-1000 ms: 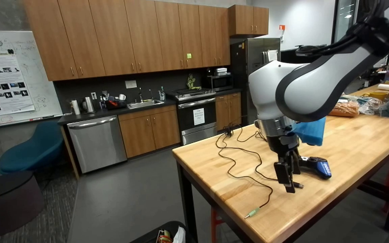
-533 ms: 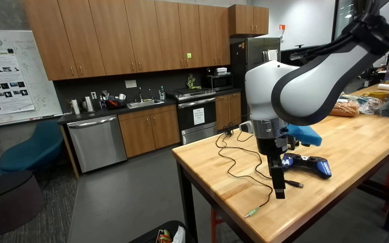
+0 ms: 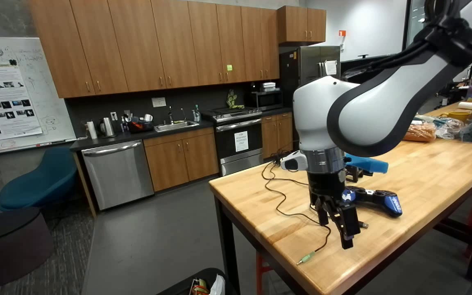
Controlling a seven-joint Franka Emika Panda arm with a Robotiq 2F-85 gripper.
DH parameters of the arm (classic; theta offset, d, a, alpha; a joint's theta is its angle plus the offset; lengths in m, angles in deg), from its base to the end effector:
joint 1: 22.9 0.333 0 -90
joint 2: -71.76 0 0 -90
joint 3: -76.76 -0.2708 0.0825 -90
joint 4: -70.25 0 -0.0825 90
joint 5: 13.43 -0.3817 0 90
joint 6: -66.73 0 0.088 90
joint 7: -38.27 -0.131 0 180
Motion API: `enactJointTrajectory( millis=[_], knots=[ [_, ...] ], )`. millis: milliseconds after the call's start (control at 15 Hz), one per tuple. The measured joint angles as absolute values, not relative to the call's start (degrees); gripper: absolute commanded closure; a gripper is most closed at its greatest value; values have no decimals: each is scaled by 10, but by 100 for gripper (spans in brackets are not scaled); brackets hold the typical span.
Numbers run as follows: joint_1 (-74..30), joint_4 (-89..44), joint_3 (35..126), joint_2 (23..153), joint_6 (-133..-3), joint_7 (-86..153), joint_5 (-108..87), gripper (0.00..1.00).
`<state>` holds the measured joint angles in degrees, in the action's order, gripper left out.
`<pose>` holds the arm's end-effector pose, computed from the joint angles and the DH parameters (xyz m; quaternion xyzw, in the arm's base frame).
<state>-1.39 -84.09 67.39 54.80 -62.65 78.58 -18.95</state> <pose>0.3341 0.1970 0.2477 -0.8328 -0.5490 0.0695 0.0173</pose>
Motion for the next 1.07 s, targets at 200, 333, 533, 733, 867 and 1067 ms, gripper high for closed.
enactJointTrajectory(
  millis=[200, 333, 533, 733, 867, 1067],
  knots=[
    [-3, -837, 673, 557, -628, 869, -188, 0],
    [2, -833, 671, 564, -631, 923, -186, 0],
    [4, -825, 667, 577, -638, 1007, -182, 0],
    [5, -815, 661, 593, -650, 1081, -180, 0],
    [5, -808, 655, 605, -655, 1113, -180, 0],
    [5, -798, 644, 623, -656, 1135, -179, 31]
  ],
)
